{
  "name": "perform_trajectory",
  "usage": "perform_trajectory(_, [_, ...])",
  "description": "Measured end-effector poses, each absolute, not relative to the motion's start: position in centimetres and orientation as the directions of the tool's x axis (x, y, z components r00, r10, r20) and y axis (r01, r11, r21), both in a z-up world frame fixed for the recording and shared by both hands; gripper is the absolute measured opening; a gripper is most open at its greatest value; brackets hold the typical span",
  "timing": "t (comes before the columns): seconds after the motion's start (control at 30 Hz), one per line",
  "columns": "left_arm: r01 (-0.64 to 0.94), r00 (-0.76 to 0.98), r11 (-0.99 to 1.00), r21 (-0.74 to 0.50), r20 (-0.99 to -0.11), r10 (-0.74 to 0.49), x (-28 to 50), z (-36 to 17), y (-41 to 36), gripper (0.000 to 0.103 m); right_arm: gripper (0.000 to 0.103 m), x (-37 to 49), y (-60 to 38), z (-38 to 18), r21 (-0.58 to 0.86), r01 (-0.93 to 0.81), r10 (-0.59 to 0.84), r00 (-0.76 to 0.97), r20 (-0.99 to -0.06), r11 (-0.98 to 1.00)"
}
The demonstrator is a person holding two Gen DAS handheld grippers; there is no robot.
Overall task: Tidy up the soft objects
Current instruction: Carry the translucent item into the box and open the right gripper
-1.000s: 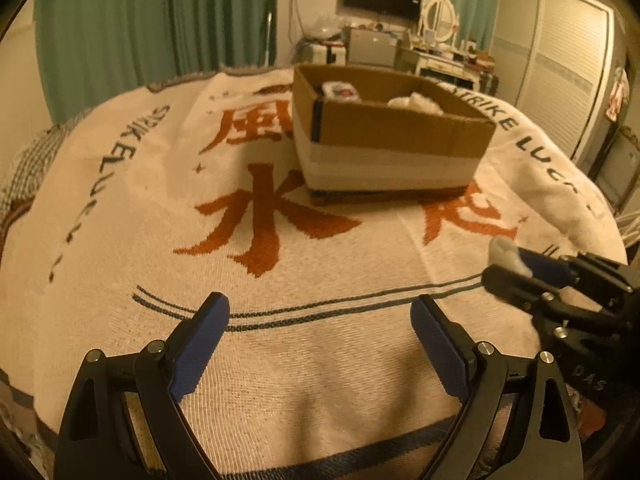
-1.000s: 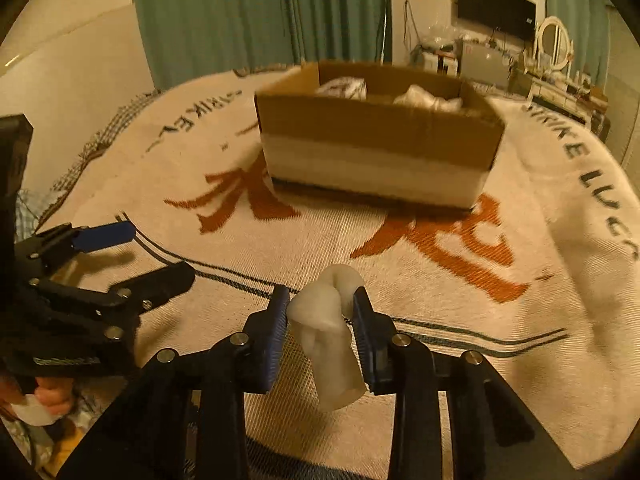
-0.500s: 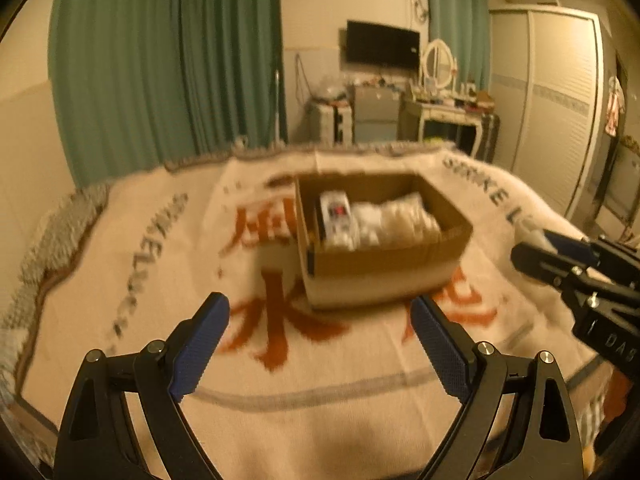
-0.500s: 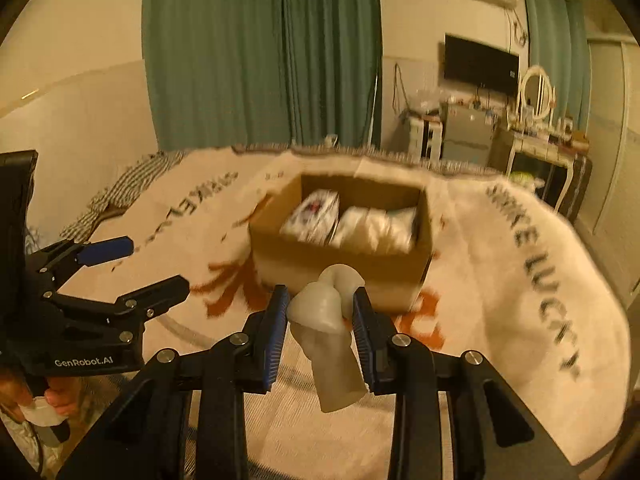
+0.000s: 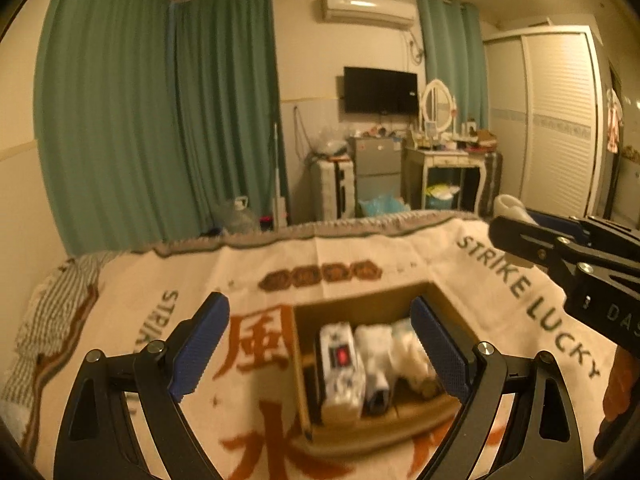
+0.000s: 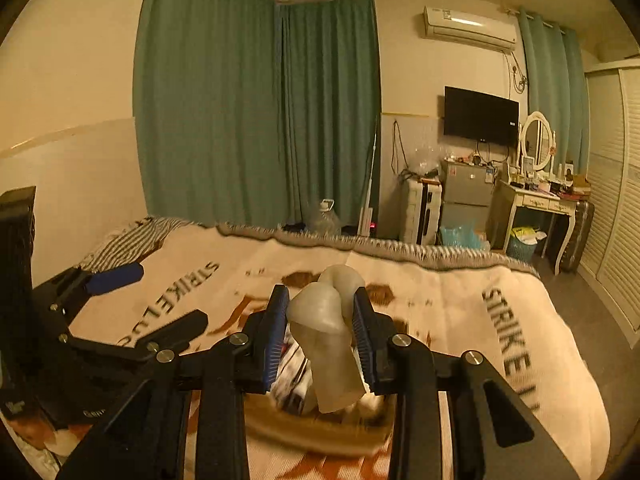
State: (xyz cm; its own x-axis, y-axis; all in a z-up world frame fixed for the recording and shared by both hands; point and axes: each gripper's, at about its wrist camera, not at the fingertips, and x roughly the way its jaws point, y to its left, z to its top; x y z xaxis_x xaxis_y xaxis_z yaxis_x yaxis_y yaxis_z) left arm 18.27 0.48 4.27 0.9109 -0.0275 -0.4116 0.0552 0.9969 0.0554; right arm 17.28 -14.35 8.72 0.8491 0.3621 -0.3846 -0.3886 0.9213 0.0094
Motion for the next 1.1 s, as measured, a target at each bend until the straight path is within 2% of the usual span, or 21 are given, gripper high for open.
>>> perform_trajectory(0.23, [0.043,0.904,0.996,0.074,-0.427,-0.008,24.5,2.1,0.5,0.093,0.032,25.4,-14.2,7.2,0.070,-0.382,0.372,0.819,-0.436,0.922])
perform_trajectory(0.43, [0.035,0.866,0.996,0.088,-0.499,0.013,28.2,-1.8,0.8,0.093,0.032,31.4,-13.6,1.9,0.117,-0.367,0.367,0.746,-0.556,0.923])
perform_trajectory(0.5, [0.032,0.850,0.997,0.075,-0.527,0.012,28.8,-2.9,1.0,0.093,0.034,32.7,-13.6,-0.1,0.123,-0.353,0.353,0.716,-0.602,0.927])
perform_trajectory(0.67, [0.039,0.833,0.997,0.068,-0.553,0.005,28.9,-3.9,0.5,0.093,0.041,34.0,-14.2,-3.0,0.145,-0.331,0.342,0.680,-0.649,0.932])
perform_trajectory(0.73, [0.040,0.833,0.996,0.082,-0.553,0.012,28.6,-3.8,0.2,0.093,0.048,33.8,-14.5,-2.9,0.141,-0.314,0.328,0.688,-0.647,0.939])
perform_trajectory(0.9, [0.032,0.854,0.996,0.087,-0.520,0.018,26.7,-1.1,0.1,0.093,0.048,31.6,-15.1,0.3,0.123,-0.303,0.313,0.730,-0.607,0.945])
perform_trajectory(1.1, [0.019,0.930,0.997,0.076,-0.367,0.010,19.9,7.2,0.1,0.093,0.048,24.6,-15.9,8.7,0.079,-0.309,0.307,0.812,-0.496,0.948])
